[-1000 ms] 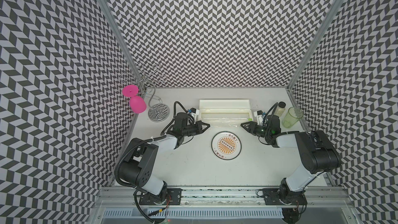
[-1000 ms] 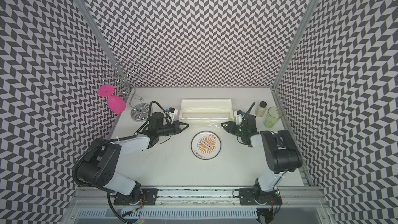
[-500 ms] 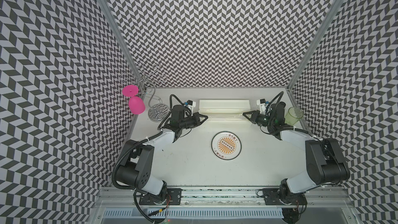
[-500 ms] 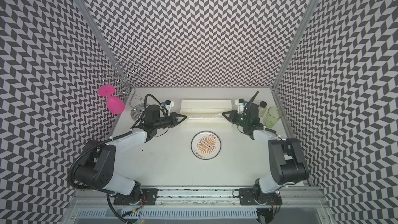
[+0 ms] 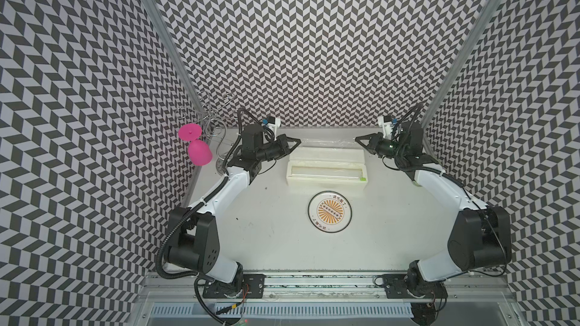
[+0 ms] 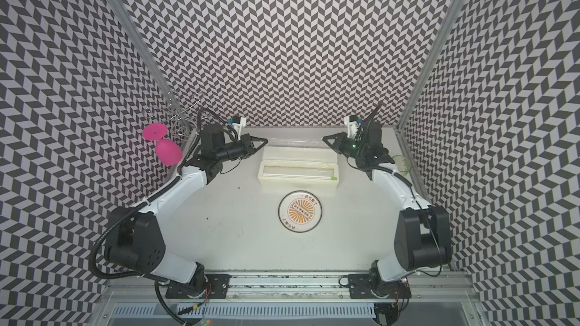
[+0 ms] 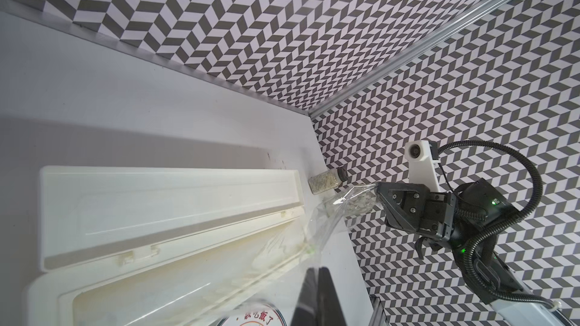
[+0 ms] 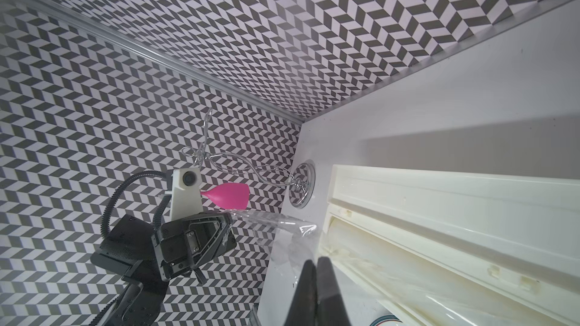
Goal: Wrap the plate with plastic wrap
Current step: Pull the plastic wrap from the plastic wrap cutting box, then cover the plate with plastic wrap.
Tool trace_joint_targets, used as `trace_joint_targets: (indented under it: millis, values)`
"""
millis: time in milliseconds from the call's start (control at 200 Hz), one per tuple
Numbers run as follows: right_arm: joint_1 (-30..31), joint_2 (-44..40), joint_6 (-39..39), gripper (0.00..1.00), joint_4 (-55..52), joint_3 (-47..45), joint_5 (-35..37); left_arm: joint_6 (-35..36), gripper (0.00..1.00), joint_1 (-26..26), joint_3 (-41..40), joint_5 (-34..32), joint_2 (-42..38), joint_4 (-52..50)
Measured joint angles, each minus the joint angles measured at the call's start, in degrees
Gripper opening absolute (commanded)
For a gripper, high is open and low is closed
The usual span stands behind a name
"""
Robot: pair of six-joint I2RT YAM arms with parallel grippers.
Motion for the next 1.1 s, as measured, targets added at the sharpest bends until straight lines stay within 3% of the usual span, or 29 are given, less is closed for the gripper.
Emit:
trace_joint_targets:
  millis: [125, 486, 791, 1097]
  values:
    - [0.2, -6.9, 0.2, 0.0, -3.1, -2.5, -0.5, 0.0, 0.0, 0.0, -2.2, 0.0, -5.7, -2.2]
    - [5.0, -31.2, -1.1, 0.0, -15.0, -18.9, -0.1, 0.0, 0.0, -3.2, -21.1, -0.5, -30.7, -11.1]
    - [15.8, -45.6, -0.5, 0.0, -33.0, -32.2, 10.6, -1.4, 0.0, -14.9, -36.9, -7.6, -43.1, -22.7]
    - [23.2, -50.1, 6.0, 0.0, -44.4, -40.1, 21.4, -4.4, 0.0, -25.9, -42.8, -14.9, -44.8, -27.2]
